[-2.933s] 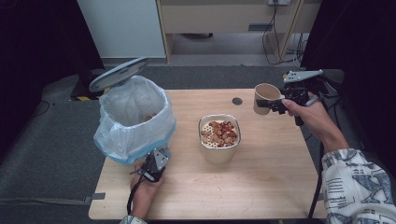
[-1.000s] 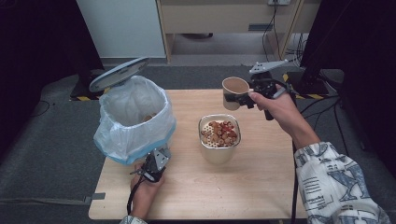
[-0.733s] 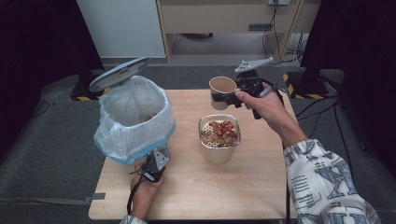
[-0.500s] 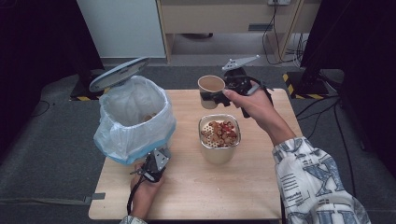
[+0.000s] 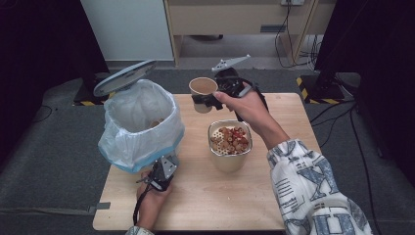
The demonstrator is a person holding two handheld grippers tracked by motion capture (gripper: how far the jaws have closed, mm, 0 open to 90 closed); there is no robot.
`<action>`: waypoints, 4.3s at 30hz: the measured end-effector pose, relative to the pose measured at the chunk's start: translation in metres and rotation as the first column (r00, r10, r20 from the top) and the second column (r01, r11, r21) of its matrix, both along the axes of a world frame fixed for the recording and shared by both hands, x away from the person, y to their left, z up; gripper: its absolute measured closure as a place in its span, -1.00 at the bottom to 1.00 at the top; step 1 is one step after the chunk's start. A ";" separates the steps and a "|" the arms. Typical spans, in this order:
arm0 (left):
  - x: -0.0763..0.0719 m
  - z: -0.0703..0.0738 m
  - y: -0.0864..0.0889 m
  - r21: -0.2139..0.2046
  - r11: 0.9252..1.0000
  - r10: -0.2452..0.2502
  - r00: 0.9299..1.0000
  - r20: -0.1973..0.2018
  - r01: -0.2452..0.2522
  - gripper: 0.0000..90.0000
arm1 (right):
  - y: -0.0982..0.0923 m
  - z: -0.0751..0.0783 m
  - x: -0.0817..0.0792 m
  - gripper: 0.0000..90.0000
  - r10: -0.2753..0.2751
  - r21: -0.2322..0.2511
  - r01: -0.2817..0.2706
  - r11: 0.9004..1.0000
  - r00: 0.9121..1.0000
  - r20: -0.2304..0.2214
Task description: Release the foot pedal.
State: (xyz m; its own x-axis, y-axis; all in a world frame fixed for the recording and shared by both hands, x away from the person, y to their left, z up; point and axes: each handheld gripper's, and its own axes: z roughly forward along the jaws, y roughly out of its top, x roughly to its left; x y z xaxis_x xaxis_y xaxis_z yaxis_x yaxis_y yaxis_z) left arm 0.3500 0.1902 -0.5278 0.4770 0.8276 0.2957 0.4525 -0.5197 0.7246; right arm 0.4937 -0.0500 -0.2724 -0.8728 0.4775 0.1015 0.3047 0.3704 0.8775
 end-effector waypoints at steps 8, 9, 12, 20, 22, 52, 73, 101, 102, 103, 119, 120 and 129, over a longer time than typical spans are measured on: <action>0.000 0.000 0.000 0.000 1.000 0.000 1.000 0.000 0.000 0.99 | 0.029 0.008 -0.004 -0.33 0.031 0.008 -0.031 0.999 0.999 0.006; 0.000 0.000 0.000 -0.003 1.000 0.001 1.000 0.002 -0.001 0.99 | 0.034 0.008 -0.004 -0.33 0.035 0.007 -0.035 0.999 0.999 0.009; 0.000 0.000 0.000 -0.004 1.000 0.001 1.000 0.001 -0.001 0.99 | 0.043 0.008 -0.004 -0.33 0.041 0.013 -0.041 0.999 0.999 0.008; 0.000 0.000 0.000 -0.001 1.000 0.001 1.000 -0.001 -0.001 0.99 | 0.068 0.006 -0.004 -0.34 0.054 0.015 -0.054 0.998 0.998 0.009; 0.000 0.000 0.000 -0.001 1.000 0.001 1.000 -0.001 -0.001 0.99 | 0.072 0.005 -0.004 -0.34 0.058 0.019 -0.058 0.998 0.998 0.010; 0.000 0.000 0.001 -0.001 1.000 -0.001 1.000 -0.002 0.001 0.99 | 0.112 -0.014 -0.003 -0.82 0.052 0.035 -0.055 0.998 0.996 0.069; 0.000 0.000 0.001 -0.007 1.000 -0.001 1.000 0.000 0.001 0.99 | 0.050 -0.021 0.005 -0.80 -0.026 0.020 0.024 1.000 0.997 0.073; -0.017 0.015 -0.020 -0.159 0.987 -0.024 0.999 0.027 0.028 0.04 | -0.042 -0.038 0.014 -0.80 -0.199 0.007 0.199 0.980 0.978 0.064; -0.017 0.015 -0.020 -0.164 0.986 -0.025 0.999 0.026 0.029 0.01 | -0.046 -0.039 0.014 -0.80 -0.209 0.006 0.209 0.978 0.976 0.065; -0.017 0.015 -0.020 -0.166 0.986 -0.025 0.999 0.022 0.029 -0.03 | -0.049 -0.039 0.014 -0.81 -0.216 0.004 0.216 0.976 0.974 0.065; -0.017 0.017 -0.021 -0.193 0.980 -0.047 0.999 0.006 0.047 -0.25 | -0.109 -0.051 0.012 -0.82 -0.380 0.012 0.380 0.925 0.922 0.073; -0.017 0.017 -0.020 -0.193 0.980 -0.049 0.999 0.006 0.050 -0.25 | -0.114 -0.052 0.012 -0.83 -0.395 0.012 0.395 0.918 0.915 0.077; -0.017 0.017 -0.021 -0.204 0.977 -0.058 0.998 -0.002 0.056 -0.29 | -0.143 -0.065 0.003 -0.82 -0.467 0.008 0.468 0.884 0.880 0.090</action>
